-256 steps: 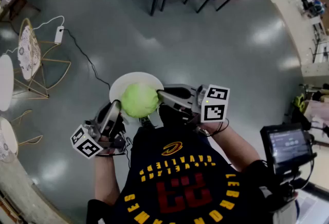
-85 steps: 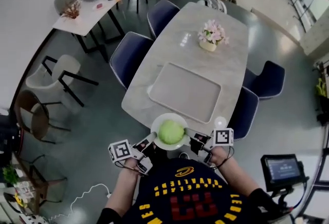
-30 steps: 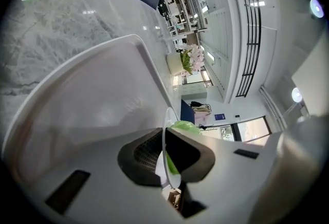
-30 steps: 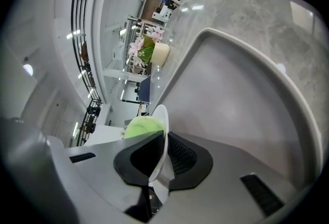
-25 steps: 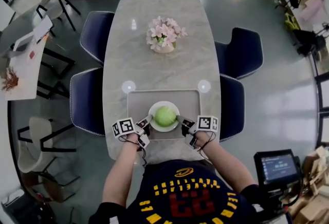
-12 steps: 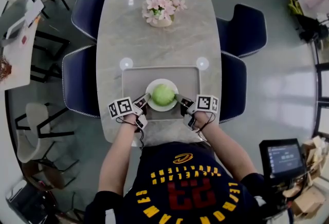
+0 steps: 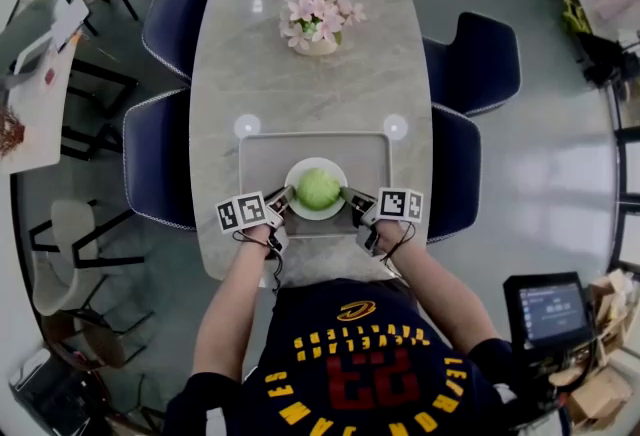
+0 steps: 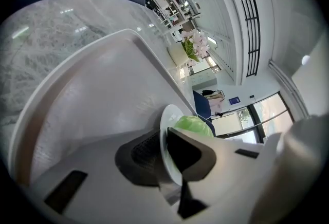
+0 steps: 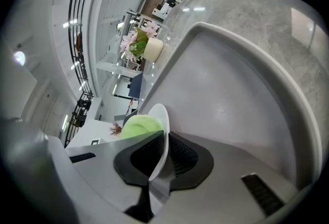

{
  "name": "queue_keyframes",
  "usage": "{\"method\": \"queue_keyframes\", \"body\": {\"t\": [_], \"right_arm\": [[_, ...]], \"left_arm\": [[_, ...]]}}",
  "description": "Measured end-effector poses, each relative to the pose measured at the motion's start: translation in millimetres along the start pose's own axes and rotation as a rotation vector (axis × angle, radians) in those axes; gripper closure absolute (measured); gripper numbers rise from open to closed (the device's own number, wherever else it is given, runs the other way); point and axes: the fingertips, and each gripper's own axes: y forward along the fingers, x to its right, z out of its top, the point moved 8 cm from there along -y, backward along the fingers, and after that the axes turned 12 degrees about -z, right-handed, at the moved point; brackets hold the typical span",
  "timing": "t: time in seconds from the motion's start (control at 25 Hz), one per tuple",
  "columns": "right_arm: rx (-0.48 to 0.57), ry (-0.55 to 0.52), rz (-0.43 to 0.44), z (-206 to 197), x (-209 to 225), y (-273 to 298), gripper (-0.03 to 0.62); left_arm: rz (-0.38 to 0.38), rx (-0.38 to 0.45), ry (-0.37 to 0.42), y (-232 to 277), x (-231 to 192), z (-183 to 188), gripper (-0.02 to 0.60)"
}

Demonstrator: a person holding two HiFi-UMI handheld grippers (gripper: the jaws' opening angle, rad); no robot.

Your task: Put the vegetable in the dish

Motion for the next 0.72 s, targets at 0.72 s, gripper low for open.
{"method": "queue_keyframes", "body": {"t": [0.72], "right_arm": [[-0.018,-0.145,-0.179,4.3,-5.6,2.3,0.572]], "left_arm": [[0.192,-0.059,0.106,8.5,6.4,4.1,0.535]]}}
